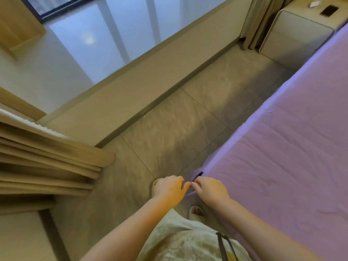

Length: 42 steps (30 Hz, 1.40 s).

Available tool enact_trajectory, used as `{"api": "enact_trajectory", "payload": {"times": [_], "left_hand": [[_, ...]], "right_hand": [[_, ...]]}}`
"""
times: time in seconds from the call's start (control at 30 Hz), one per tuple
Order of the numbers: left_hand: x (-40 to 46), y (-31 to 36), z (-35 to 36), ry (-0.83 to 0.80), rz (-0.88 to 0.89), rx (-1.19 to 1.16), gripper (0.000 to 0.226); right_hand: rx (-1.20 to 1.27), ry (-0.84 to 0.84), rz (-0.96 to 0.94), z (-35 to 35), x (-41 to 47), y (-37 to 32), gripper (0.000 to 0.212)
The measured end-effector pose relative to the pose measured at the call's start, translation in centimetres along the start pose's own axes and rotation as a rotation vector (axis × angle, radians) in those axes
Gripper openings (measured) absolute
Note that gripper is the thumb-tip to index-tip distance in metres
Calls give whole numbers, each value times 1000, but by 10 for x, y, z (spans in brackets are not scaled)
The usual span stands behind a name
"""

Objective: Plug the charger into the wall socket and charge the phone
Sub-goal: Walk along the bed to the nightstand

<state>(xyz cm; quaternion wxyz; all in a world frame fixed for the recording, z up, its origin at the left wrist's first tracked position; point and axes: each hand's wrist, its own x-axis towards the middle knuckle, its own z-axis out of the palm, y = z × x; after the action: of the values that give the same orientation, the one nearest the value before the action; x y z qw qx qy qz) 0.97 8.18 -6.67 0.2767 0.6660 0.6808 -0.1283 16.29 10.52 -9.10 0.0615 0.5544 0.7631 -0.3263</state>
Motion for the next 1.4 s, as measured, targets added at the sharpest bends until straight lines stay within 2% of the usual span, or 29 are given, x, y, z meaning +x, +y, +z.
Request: {"api": "enact_trajectory", "payload": {"times": [0.27, 0.43, 0.67, 1.0, 1.4], "left_hand": [[64, -67, -35, -59, 95, 60, 48], [112, -112, -80, -107, 174, 132, 47], [165, -144, -126, -130, 262, 186, 45], [222, -130, -156, -158, 346, 193, 43], [317, -63, -219, -146, 396, 268, 43]], "right_hand": [[78, -20, 149, -6, 67, -32, 40], [164, 39, 256, -12, 119, -78, 39], [235, 83, 343, -32, 168, -119, 34], [277, 100, 407, -74, 215, -103, 32], [273, 116, 393, -162, 285, -23, 32]]}}
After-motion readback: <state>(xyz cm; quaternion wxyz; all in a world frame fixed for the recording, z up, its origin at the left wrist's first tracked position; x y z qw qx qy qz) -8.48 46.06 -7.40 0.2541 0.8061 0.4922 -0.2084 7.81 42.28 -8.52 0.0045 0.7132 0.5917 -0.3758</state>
